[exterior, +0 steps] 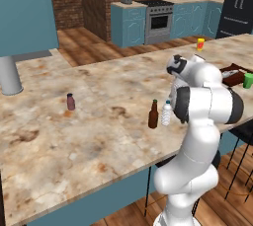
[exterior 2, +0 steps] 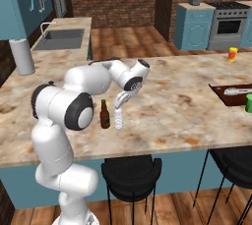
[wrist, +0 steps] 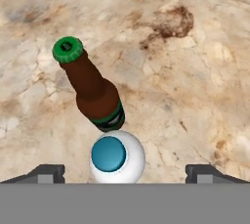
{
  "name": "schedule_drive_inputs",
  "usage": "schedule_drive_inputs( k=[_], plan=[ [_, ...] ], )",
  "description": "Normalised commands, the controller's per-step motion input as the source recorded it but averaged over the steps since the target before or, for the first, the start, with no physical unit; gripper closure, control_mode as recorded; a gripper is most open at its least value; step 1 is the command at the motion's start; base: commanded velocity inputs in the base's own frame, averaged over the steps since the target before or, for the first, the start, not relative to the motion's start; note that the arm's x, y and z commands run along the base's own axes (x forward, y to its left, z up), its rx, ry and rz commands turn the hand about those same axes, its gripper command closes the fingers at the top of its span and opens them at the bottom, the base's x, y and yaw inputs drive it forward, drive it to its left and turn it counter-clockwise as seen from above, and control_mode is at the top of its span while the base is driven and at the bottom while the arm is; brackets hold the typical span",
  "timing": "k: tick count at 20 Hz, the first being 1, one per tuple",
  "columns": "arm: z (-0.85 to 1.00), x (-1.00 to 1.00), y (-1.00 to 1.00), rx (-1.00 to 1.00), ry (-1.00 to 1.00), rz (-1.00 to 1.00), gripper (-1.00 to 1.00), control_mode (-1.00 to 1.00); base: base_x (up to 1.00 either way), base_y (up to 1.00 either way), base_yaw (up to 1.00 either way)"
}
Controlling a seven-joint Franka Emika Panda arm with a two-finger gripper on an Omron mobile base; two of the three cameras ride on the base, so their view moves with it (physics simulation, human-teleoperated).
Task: Place the drinks on the dining counter in a tight cluster.
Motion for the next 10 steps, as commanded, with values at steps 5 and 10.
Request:
schedule_drive_inputs(
  k=[5, 10],
  plan=[
    [0.45, 0.0, 0.0, 0.06, -0.01, -0.17, -1.0, -1.0, 0.0, 0.0, 0.0],
    [0.44, -0.12, 0.17, 0.01, -0.05, -0.15, -1.0, -1.0, 0.0, 0.0, 0.0]
  ],
)
